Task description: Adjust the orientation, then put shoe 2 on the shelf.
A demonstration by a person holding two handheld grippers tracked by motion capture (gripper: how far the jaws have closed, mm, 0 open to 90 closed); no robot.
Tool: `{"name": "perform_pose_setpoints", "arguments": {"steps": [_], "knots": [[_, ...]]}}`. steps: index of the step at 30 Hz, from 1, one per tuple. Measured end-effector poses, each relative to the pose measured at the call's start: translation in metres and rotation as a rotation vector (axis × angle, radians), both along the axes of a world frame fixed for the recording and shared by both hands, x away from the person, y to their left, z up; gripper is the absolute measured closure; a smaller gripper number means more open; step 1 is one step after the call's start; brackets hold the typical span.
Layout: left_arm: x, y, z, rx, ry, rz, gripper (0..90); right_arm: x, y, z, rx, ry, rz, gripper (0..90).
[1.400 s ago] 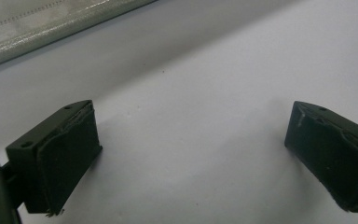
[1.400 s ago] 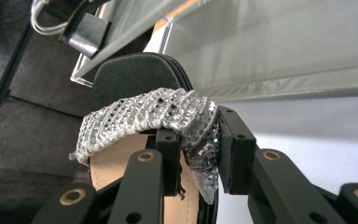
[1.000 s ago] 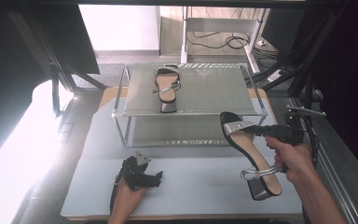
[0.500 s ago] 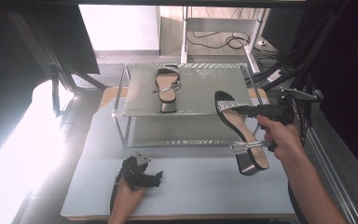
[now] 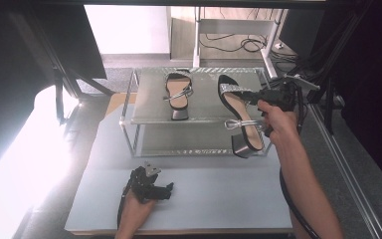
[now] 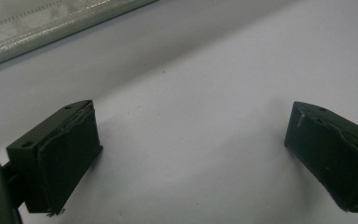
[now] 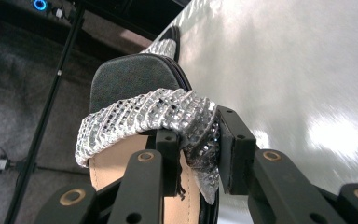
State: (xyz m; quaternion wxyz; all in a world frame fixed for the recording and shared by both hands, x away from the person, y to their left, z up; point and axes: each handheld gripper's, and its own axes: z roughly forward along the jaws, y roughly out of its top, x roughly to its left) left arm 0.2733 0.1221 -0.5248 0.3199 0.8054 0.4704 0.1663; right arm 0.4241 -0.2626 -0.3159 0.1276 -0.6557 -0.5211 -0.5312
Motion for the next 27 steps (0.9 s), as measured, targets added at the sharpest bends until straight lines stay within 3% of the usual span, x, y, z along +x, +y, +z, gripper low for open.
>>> {"name": "perform_pose_setpoints", "arguments": {"steps": [7,15,27], "knots": [[0.0,0.0,0.0,-0.003,0.0,0.004,3.4,0.022,0.013,-0.002,0.023,0.007,-0.035,72.8],[0.0,0.0,0.0,-0.004,-0.001,0.005,3.7,0.043,0.02,-0.003,0.015,0.016,-0.069,72.7],[0.0,0.0,0.0,-0.005,0.0,0.005,3.7,0.078,0.041,-0.008,-0.031,0.027,-0.101,72.7]]}}
